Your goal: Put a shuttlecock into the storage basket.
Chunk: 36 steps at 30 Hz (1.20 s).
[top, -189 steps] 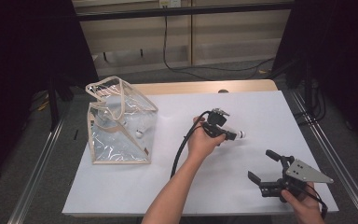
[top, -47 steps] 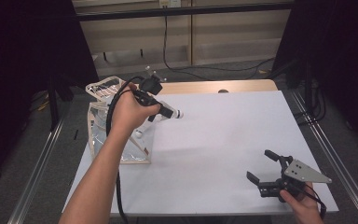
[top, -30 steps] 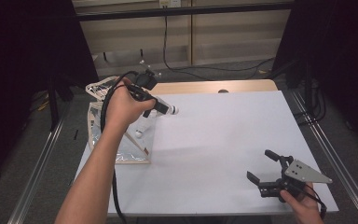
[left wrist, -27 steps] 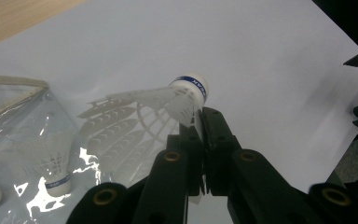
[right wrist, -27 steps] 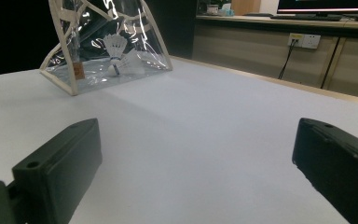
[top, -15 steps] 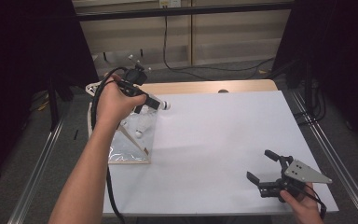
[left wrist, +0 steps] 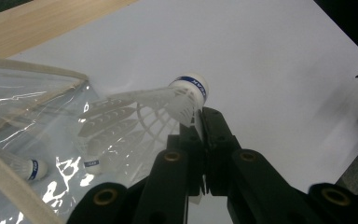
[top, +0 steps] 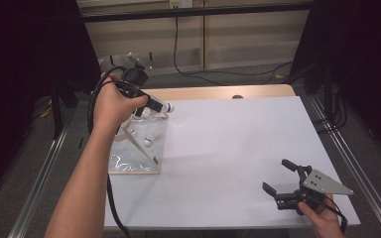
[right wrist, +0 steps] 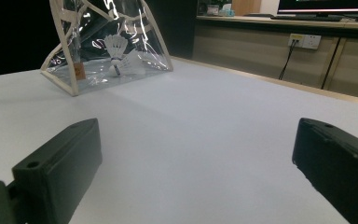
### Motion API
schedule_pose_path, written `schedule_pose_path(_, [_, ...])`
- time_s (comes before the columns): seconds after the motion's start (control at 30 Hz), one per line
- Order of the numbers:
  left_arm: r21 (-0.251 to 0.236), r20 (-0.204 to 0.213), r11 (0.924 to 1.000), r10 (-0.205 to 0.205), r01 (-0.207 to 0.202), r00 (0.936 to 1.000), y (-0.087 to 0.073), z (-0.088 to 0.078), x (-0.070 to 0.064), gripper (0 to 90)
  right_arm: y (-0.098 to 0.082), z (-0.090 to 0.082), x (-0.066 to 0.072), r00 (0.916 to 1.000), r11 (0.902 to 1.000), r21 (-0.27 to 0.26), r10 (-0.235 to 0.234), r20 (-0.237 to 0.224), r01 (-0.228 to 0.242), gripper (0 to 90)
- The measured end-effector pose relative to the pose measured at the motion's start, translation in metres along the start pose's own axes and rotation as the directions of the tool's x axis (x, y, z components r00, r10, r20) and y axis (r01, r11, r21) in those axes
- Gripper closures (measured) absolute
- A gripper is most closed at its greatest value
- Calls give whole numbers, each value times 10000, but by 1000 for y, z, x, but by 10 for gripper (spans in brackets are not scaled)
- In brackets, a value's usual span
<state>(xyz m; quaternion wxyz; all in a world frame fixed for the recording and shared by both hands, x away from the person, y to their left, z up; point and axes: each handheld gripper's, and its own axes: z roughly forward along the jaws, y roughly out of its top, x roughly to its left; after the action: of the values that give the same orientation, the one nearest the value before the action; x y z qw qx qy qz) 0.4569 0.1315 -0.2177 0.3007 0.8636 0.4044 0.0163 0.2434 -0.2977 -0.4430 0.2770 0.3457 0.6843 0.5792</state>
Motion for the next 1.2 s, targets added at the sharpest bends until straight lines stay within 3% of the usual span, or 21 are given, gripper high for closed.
schedule_pose_path(0.63, [-7, -337, 9999, -128, 128, 9994, 0, -11, 10, 879, 0, 0, 0, 10000, 10000, -4, 3, -16, -3, 8])
schedule_pose_path(1.2, [-193, -609, 9985, -532, 521, 9967, 1, -28, 19, 879, 0, 0, 0, 10000, 10000, 7, 13, -13, -13, 8])
